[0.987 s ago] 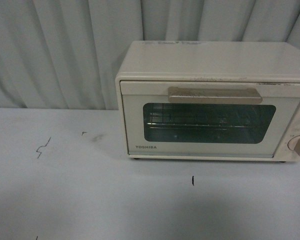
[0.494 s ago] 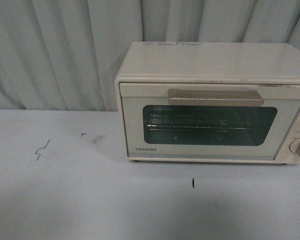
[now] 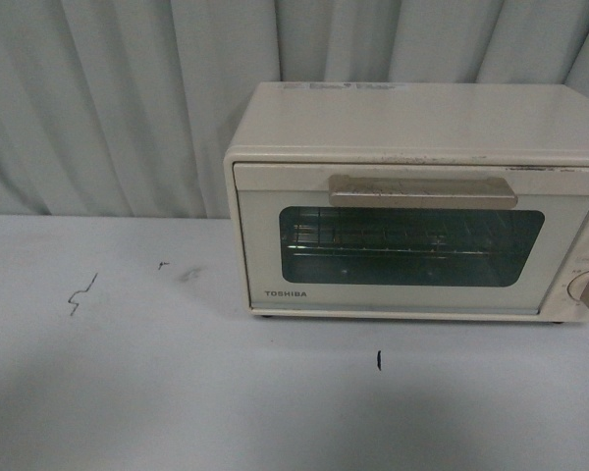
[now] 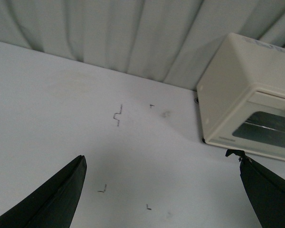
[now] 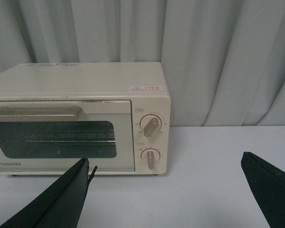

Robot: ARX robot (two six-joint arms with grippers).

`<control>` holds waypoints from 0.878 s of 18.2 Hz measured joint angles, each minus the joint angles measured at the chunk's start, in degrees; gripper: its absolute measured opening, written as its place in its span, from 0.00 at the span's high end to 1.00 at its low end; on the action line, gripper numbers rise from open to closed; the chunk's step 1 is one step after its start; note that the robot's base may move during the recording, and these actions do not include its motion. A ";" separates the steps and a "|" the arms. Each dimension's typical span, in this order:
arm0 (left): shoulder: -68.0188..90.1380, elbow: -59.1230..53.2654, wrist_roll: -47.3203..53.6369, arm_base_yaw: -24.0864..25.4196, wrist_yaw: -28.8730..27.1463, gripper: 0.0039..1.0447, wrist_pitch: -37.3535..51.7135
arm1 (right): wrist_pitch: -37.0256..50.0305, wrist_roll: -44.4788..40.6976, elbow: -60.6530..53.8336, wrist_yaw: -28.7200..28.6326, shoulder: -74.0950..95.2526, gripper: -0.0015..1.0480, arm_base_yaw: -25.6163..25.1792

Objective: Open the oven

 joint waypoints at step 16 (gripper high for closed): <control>28.46 -0.59 -34.75 -38.97 -13.75 0.06 15.63 | 0.02 0.00 0.00 0.00 0.00 0.06 0.00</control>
